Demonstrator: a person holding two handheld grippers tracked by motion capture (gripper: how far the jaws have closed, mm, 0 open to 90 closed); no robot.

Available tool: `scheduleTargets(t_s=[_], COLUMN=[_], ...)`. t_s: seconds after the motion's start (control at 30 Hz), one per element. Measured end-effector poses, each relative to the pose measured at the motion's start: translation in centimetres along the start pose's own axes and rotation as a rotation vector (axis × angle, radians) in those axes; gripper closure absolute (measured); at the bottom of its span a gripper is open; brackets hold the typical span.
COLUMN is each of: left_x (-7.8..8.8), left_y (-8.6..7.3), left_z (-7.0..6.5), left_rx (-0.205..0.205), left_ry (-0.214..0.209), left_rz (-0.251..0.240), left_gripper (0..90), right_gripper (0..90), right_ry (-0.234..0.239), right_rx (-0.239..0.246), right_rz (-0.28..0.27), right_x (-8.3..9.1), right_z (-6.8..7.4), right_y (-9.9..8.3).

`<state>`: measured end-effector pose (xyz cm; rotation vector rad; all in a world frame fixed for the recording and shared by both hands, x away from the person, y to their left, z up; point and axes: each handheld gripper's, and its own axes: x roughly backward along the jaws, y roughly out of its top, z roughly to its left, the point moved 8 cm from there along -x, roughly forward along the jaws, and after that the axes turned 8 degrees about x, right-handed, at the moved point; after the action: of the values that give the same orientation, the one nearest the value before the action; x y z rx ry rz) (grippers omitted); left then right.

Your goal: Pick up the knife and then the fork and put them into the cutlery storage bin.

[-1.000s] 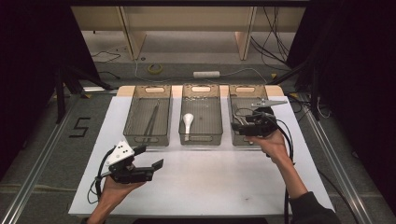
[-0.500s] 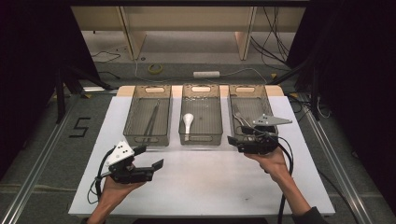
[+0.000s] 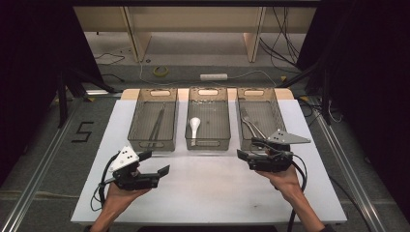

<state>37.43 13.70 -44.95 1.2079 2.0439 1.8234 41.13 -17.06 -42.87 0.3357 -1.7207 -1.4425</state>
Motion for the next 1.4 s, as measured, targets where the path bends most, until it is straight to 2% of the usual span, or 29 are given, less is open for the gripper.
scheduleTargets(t_s=[0.67, 0.87, 1.4], left_x=[0.0, 0.0, 0.0], left_y=[0.0, 0.0, 0.0], left_z=[-0.1, -0.1, -0.2], left_rx=[0.006, 0.006, 0.006], left_ry=[-0.012, -0.014, -0.017], left_rz=[0.002, 0.002, 0.001], left_gripper=[15.2, 15.2, 15.1], right_gripper=[24.6, 23.8, 18.3], right_ry=[-0.005, -0.01, -0.027], right_rx=[0.022, 0.011, -0.016], right_rz=[-0.045, -0.054, -0.007], right_x=[2.1, 2.7, 2.8], right_z=[1.6, 1.9, 1.9], right_y=[-2.3, -2.9, -5.1])
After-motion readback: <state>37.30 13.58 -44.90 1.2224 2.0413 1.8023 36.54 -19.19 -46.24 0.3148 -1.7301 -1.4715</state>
